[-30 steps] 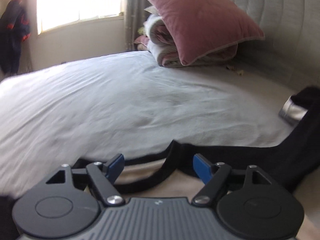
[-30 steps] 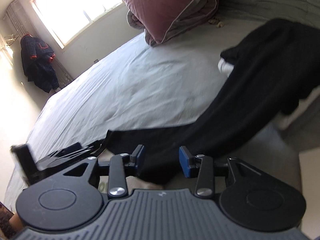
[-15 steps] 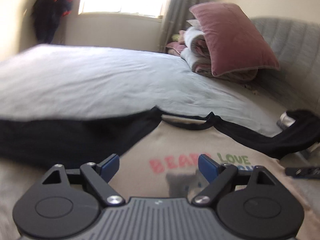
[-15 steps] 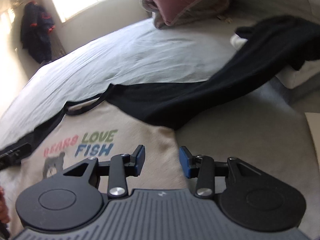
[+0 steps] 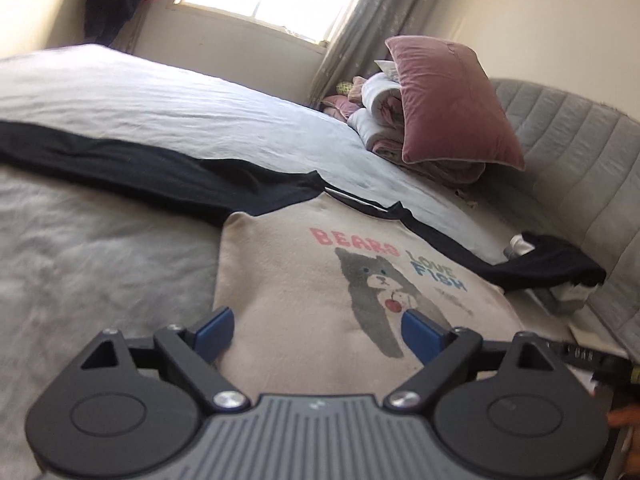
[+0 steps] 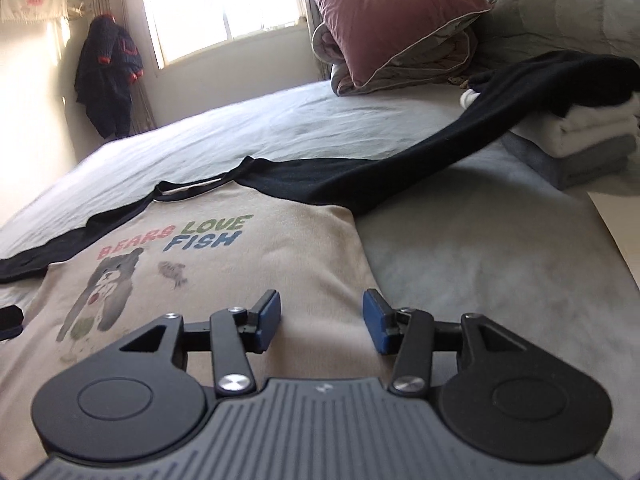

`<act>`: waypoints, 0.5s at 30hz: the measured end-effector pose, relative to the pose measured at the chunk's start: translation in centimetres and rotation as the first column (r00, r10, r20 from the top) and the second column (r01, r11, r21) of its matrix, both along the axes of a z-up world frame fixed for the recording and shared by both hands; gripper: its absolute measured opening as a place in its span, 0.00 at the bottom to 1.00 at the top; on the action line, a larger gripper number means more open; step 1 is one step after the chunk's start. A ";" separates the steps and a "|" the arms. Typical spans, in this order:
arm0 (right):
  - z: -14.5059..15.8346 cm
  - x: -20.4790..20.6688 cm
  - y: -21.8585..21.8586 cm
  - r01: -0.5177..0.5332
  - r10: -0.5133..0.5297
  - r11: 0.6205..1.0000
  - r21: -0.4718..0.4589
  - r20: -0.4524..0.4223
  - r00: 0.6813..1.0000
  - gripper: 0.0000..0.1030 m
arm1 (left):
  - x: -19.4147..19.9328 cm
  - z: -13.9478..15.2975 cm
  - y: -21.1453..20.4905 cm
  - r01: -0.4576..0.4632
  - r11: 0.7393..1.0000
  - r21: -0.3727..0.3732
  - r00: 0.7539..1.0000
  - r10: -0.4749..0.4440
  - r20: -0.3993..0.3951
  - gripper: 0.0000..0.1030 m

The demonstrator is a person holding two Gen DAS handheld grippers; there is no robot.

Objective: Fold clothes
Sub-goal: 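Lay the black sleeve flat beside the sweatshirt and open both grippers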

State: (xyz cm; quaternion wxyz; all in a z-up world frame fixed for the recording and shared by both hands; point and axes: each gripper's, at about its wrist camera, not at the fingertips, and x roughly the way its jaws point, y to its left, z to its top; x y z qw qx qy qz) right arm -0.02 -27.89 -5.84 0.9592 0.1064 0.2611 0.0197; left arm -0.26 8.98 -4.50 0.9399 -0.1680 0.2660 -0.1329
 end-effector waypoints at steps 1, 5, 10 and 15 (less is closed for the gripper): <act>0.1 -0.4 0.0 0.004 -0.004 1.000 0.003 0.001 1.000 0.48 | -0.2 0.2 -0.1 -0.007 1.000 0.016 1.000 0.007 -0.001 0.89; 1.1 -1.3 0.2 0.059 -0.060 0.997 -0.043 -0.031 0.998 0.75 | -0.6 1.7 -0.8 -0.024 0.998 0.062 1.000 0.025 -0.013 0.92; 3.4 -0.7 -1.5 0.134 -0.135 0.990 -0.054 -0.021 0.991 0.75 | -0.9 5.4 -0.7 -0.066 0.995 0.078 0.998 0.065 0.009 0.93; 6.5 1.2 -4.4 0.204 -0.203 0.979 -0.013 0.023 0.979 0.75 | -0.1 9.4 -1.2 -0.105 0.989 0.107 0.994 0.104 0.014 0.96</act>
